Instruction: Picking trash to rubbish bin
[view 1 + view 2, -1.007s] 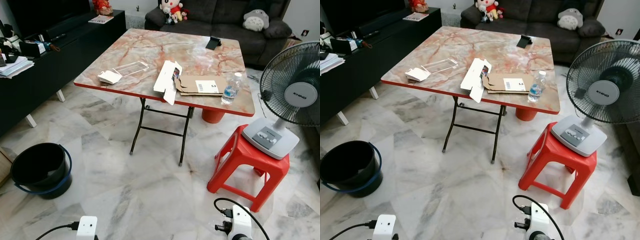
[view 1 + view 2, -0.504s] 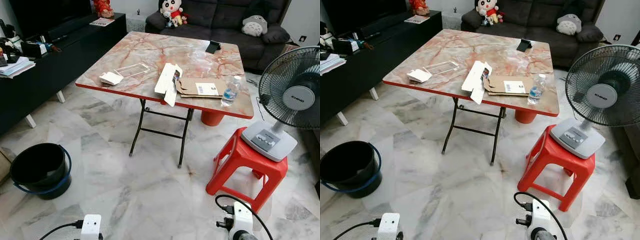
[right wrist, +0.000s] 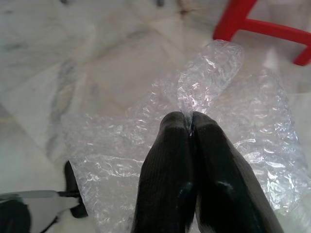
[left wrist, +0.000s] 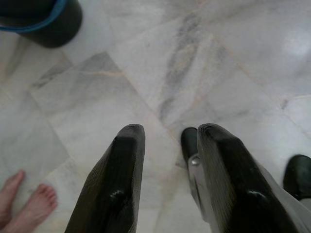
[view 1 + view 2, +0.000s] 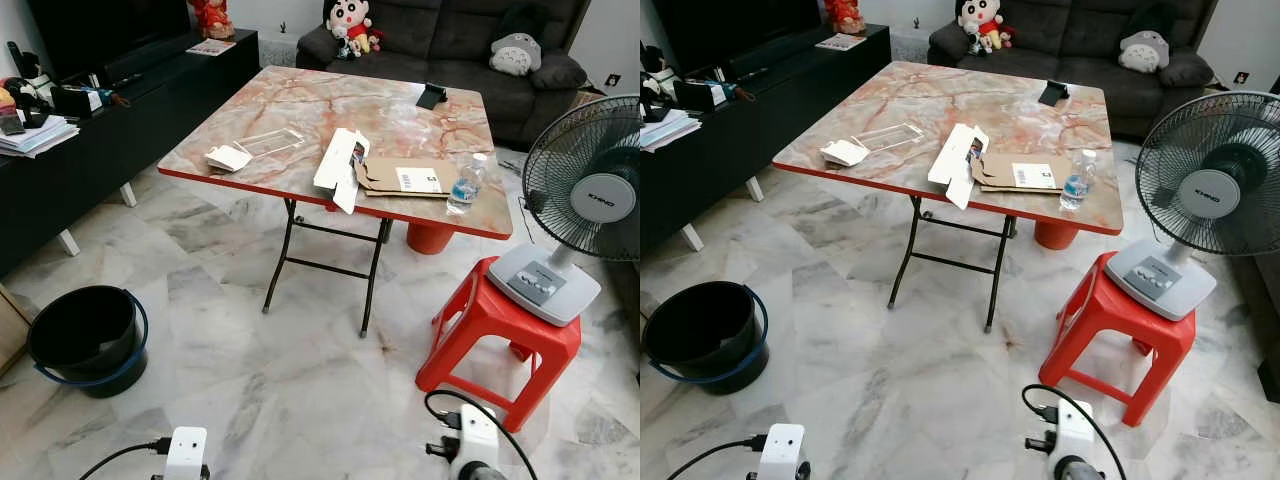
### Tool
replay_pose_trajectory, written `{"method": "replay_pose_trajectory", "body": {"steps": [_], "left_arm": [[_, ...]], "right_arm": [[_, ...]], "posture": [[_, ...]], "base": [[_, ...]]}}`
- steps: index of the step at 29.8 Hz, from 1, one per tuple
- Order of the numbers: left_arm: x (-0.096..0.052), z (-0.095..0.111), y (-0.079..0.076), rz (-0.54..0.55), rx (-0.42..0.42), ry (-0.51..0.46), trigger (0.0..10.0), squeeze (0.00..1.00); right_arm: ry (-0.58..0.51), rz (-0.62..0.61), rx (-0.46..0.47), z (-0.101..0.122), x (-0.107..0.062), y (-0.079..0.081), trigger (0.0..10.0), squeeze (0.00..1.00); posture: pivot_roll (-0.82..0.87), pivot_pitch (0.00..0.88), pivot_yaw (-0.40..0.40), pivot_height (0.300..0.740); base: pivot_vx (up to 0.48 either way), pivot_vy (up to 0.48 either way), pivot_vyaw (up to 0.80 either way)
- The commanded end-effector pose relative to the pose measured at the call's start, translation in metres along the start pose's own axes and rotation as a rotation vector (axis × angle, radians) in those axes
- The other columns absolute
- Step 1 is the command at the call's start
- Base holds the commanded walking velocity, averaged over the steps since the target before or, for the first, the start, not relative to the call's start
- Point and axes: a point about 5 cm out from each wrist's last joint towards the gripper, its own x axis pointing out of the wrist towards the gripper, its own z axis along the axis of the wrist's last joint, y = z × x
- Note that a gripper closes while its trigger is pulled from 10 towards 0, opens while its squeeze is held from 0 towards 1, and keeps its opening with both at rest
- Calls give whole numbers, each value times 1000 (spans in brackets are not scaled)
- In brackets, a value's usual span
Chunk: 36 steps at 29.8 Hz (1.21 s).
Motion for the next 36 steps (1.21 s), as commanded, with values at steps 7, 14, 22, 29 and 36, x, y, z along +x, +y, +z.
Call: {"method": "replay_pose_trajectory", "body": {"steps": [7, 14, 22, 29, 36], "left_arm": [[0, -6, 14, 37, -14, 43, 10000, 0], [2, 2, 17, 42, -20, 22, 10000, 0], [2, 0, 21, 46, -11, 29, 10000, 0], [5, 10, 21, 34, 10, 12, 10000, 0], [6, 14, 20, 24, 28, 10, 10000, 0]], "right_arm": [[8, 1, -2, 0, 1, 6, 10000, 0], [11, 12, 7, -2, 1, 10, 10000, 0], [-1, 18, 8, 0, 2, 11, 10000, 0], [-20, 14, 17, 4, 2, 10, 10000, 0], [-26, 1, 39, 4, 2, 7, 10000, 0]], "posture": [[41, 0, -32, 740], [19, 0, -30, 740], [3, 0, -15, 740], [6, 0, -5, 740], [-10, 0, 15, 740]], "base": [[0, 0, 0], [0, 0, 0], [0, 0, 0], [0, 0, 0], [0, 0, 712]]}}
